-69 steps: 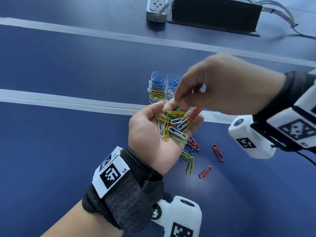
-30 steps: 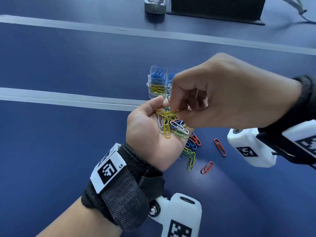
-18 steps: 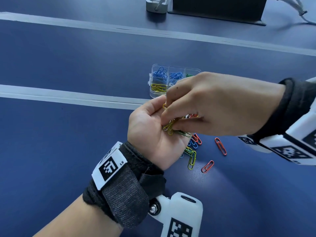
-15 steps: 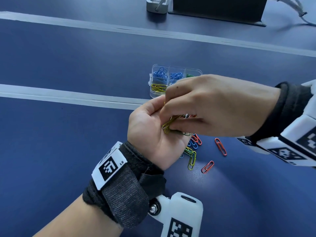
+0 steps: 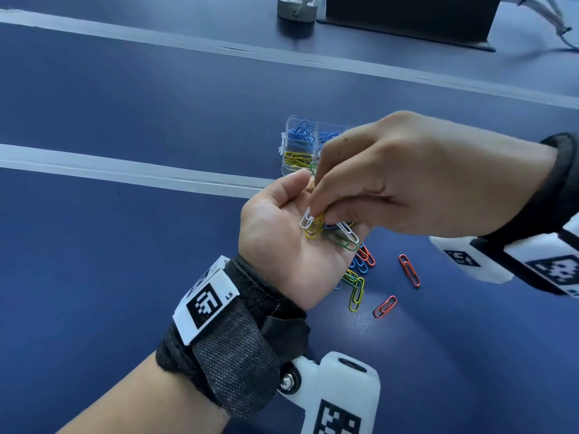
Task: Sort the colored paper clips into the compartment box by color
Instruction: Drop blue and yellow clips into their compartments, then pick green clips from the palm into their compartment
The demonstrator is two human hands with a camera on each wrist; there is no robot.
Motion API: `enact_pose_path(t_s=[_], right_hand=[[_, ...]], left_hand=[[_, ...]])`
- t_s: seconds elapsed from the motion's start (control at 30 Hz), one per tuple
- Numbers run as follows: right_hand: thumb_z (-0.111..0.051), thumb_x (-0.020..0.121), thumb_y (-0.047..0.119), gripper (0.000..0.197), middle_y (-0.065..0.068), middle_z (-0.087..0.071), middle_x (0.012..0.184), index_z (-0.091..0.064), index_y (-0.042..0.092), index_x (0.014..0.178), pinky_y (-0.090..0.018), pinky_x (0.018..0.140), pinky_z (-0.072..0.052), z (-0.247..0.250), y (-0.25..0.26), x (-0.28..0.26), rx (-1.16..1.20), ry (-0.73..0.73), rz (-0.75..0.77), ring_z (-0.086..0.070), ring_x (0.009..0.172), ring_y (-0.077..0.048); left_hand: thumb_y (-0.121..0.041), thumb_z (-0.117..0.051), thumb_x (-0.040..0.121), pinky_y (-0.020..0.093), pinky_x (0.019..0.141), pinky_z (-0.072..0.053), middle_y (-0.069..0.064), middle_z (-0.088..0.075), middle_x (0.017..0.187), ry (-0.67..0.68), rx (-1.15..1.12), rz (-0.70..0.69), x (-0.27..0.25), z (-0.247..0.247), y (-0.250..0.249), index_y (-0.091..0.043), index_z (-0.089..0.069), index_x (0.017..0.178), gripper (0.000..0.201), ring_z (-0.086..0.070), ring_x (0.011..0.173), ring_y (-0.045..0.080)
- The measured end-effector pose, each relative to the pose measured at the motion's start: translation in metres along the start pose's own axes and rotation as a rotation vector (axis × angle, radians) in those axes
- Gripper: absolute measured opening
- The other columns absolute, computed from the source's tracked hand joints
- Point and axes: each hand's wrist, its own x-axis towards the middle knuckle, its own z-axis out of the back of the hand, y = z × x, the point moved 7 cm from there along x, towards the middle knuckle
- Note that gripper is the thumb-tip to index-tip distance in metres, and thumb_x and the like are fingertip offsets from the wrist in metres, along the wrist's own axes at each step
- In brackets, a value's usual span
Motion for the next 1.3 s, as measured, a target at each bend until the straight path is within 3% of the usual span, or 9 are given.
enact_pose_path(t_s=[0.17,0.3,0.53,0.67,0.8,0.93,1.13,1.23,1.3], right_hand=[[-0.057,0.082,0.029,0.02,-0.001,-0.066,0.086,-0.073,0.022,0.093,-0.04,0.063,-0.053,-0.01,0.001,0.005,-0.087,0.076,0.001,-0.062,0.078,-0.027],[-0.056,0.083,0.028,0.02,-0.002,-0.067,0.085,-0.073,0.02,0.09,-0.041,0.062,-0.053,-0.012,0.005,0.006,-0.083,0.067,0.012,-0.062,0.077,-0.027],[-0.057,0.085,0.023,0.018,-0.007,-0.067,0.078,-0.072,0.013,0.087,-0.042,0.058,-0.051,-0.007,0.006,0.003,-0.067,-0.041,0.009,-0.061,0.069,-0.029],[-0.062,0.083,0.019,0.016,-0.005,-0.068,0.075,-0.074,0.013,0.091,-0.025,0.062,-0.047,0.006,0.007,0.005,0.004,-0.099,-0.033,-0.052,0.06,-0.016],[-0.06,0.083,0.022,0.018,-0.002,-0.069,0.07,-0.074,0.012,0.087,-0.018,0.06,-0.043,0.029,-0.007,0.006,0.04,-0.234,-0.179,-0.051,0.06,-0.009],[-0.057,0.08,0.026,0.024,-0.006,-0.071,0.072,-0.074,0.012,0.088,-0.027,0.067,-0.046,0.042,-0.04,0.009,0.009,-0.335,-0.407,-0.061,0.062,-0.019],[-0.057,0.081,0.02,0.02,-0.01,-0.071,0.081,-0.073,0.013,0.091,-0.03,0.073,-0.045,0.024,-0.053,0.028,-0.096,-0.13,-0.537,-0.06,0.07,-0.023],[-0.056,0.083,0.023,0.023,-0.009,-0.071,0.087,-0.072,0.012,0.094,-0.019,0.059,-0.041,0.016,-0.05,0.039,-0.148,-0.046,-0.528,-0.055,0.071,-0.026],[-0.059,0.084,0.027,0.022,0.001,-0.071,0.082,-0.074,0.019,0.098,-0.017,0.054,-0.036,0.017,-0.049,0.042,-0.12,-0.034,-0.545,-0.052,0.069,-0.015]], left_hand=[[-0.019,-0.033,0.087,0.017,0.05,-0.033,-0.002,-0.039,0.048,0.037,-0.026,-0.02,0.002,0.002,0.001,-0.012,-0.049,0.06,0.032,-0.031,0.043,0.011],[-0.017,-0.035,0.084,0.015,0.044,-0.023,-0.006,-0.036,0.045,0.038,-0.025,-0.031,0.004,0.006,0.0,-0.013,-0.052,0.059,0.031,-0.028,0.041,0.006],[-0.013,-0.054,0.063,0.011,0.096,-0.011,-0.004,-0.033,0.078,-0.042,-0.046,-0.038,0.003,0.01,-0.002,-0.012,-0.054,0.076,0.013,-0.012,0.083,0.002],[-0.013,-0.042,0.072,0.023,0.086,-0.039,0.003,-0.057,0.072,0.018,-0.028,-0.028,0.003,0.001,0.001,-0.009,-0.059,0.065,0.018,-0.055,0.072,0.014],[-0.012,-0.037,0.081,0.047,0.093,-0.046,0.014,-0.066,0.097,0.065,-0.042,-0.032,0.004,-0.002,0.004,-0.006,-0.064,0.091,0.03,-0.062,0.092,0.031],[-0.017,-0.03,0.086,0.044,0.09,-0.049,0.017,-0.066,0.098,0.122,-0.02,-0.01,0.005,-0.001,0.002,-0.002,-0.063,0.098,0.038,-0.065,0.093,0.033],[-0.023,-0.032,0.089,0.036,0.077,-0.051,0.012,-0.065,0.083,0.08,-0.023,-0.021,0.007,0.004,0.001,-0.004,-0.065,0.091,0.038,-0.062,0.075,0.028],[-0.025,-0.032,0.09,0.032,0.072,-0.05,0.01,-0.063,0.079,0.05,-0.029,-0.018,0.008,0.007,0.001,-0.005,-0.065,0.083,0.039,-0.06,0.07,0.025],[-0.026,-0.032,0.09,0.031,0.071,-0.052,0.01,-0.063,0.08,0.046,-0.035,-0.012,0.008,0.008,0.002,-0.006,-0.065,0.082,0.038,-0.06,0.07,0.025]])
